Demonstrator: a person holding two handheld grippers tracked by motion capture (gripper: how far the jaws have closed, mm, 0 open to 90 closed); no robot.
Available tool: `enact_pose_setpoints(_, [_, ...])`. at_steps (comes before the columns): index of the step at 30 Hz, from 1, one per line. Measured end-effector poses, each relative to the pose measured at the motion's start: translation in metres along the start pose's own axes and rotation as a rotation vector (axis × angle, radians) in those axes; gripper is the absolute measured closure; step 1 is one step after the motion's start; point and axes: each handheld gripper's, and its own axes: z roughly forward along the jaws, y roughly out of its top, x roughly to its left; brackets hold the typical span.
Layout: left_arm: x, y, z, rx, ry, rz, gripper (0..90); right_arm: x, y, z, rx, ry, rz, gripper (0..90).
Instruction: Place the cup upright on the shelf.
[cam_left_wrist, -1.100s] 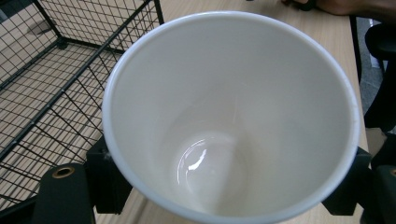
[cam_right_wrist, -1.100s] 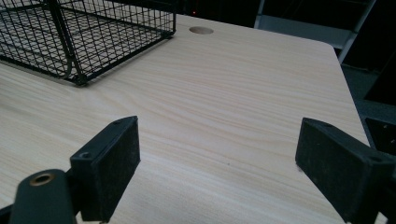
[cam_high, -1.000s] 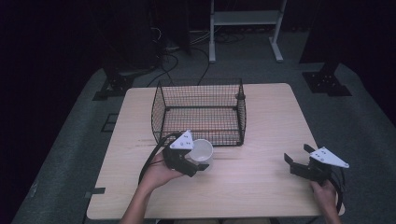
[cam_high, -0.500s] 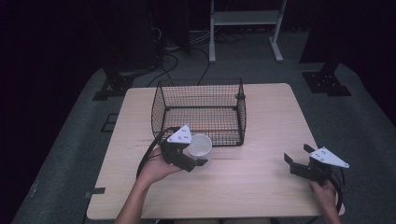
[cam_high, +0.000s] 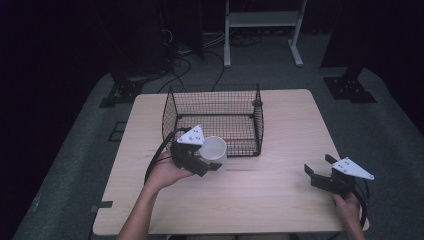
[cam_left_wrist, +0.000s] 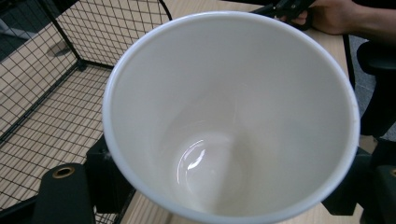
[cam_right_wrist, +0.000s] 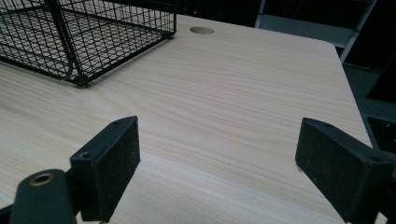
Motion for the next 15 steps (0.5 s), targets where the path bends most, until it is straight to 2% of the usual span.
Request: enact_pose_setpoints(15, [0.016,0.018,-0.008,-0.004,-0.005,0.008,20.9,0.0,0.0,0.0,0.002,0.0,0.006,13.1])
